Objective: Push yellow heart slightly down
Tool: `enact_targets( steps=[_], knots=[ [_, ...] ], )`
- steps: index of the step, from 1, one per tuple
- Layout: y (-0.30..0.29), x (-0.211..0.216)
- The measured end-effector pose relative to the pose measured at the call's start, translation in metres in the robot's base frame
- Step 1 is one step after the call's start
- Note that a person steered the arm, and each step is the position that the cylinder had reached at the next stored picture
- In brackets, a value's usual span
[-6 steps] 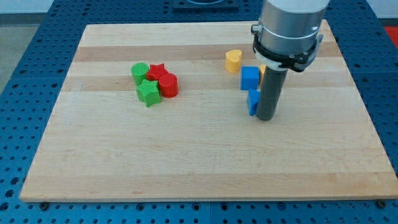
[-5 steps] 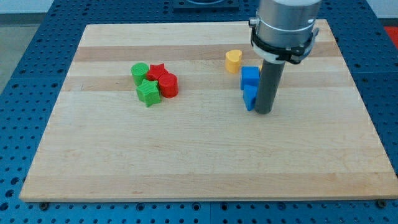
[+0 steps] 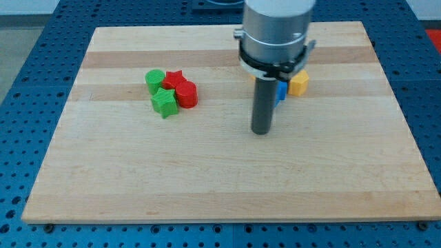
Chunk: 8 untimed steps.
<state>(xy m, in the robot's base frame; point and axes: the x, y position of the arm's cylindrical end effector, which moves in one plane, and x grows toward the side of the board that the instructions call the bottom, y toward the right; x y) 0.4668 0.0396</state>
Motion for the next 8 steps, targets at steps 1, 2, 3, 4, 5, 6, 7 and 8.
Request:
enact_targets(
  steps=[1,2,3,4,5,6,7,8],
  knots=[
    [-0.014,-0.039],
    [-0.023,-0.077],
    [-0.041,-0.105],
    [-0.042,-0.146],
    [-0.033,-0.173],
    [-0.026,-0.163],
    [-0.002,-0.152],
    [0.027,-0.152]
  ],
)
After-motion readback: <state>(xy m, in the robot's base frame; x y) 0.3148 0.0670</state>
